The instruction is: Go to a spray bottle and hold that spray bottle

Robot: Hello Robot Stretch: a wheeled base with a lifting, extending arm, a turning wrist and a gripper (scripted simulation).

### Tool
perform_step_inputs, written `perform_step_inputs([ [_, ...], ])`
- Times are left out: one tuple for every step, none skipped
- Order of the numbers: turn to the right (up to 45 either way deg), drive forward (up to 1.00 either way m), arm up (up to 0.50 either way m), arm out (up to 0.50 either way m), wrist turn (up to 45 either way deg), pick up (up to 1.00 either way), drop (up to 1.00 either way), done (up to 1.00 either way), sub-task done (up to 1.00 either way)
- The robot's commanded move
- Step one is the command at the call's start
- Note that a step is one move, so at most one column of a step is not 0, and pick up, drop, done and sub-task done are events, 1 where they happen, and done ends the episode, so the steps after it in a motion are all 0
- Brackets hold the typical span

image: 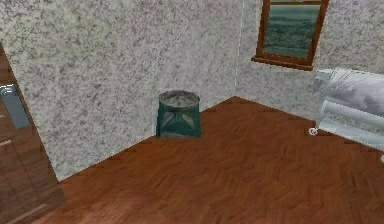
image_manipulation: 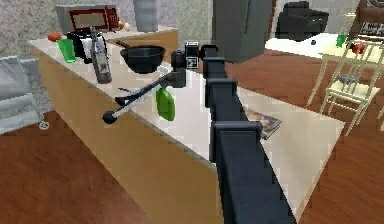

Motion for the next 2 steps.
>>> perform_step_inputs([
  [0.0,0.0,0.0,0.0,45.0,0.0,0.0,0.0,0.0],
  [0.0,0.0,0.0,0.0,27.0,0.0,0.0,0.0,0.0],
])
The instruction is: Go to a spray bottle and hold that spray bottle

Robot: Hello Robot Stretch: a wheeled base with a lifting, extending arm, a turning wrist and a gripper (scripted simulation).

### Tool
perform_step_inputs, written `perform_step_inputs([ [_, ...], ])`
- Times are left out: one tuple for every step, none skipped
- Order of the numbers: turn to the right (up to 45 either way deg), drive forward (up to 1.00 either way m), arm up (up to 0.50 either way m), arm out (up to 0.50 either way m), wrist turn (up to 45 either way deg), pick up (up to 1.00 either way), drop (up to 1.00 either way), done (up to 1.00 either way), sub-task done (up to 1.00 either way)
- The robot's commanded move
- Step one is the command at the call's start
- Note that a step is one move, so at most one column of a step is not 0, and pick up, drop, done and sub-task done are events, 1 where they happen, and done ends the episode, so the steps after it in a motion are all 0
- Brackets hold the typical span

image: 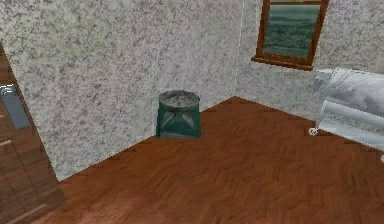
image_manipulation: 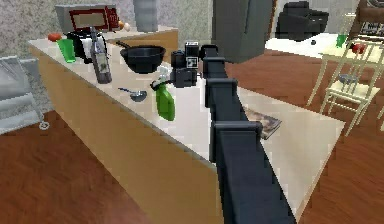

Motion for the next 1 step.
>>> perform_step_inputs([
  [0.0,0.0,0.0,0.0,0.0,1.0,0.0,0.0,0.0],
])
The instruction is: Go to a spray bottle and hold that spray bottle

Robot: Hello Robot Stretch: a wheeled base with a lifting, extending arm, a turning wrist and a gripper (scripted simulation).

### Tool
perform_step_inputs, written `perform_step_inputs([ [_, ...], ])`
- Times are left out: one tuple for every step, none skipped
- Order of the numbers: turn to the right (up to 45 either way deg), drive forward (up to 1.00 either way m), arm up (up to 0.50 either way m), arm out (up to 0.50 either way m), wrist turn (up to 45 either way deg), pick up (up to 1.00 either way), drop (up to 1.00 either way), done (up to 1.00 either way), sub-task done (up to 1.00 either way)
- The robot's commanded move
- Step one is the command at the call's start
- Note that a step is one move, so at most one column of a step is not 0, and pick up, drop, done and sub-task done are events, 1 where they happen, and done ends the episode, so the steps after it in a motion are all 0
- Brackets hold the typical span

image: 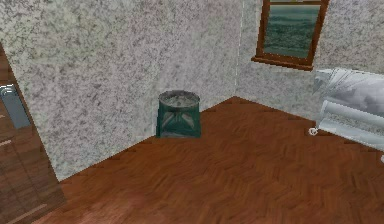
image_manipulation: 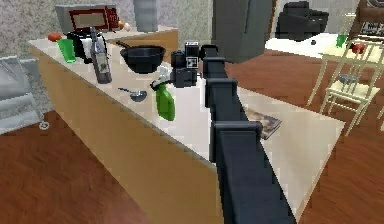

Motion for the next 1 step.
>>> perform_step_inputs([
  [0.0,0.0,0.0,0.0,0.0,0.0,0.0,1.0,0.0],
])
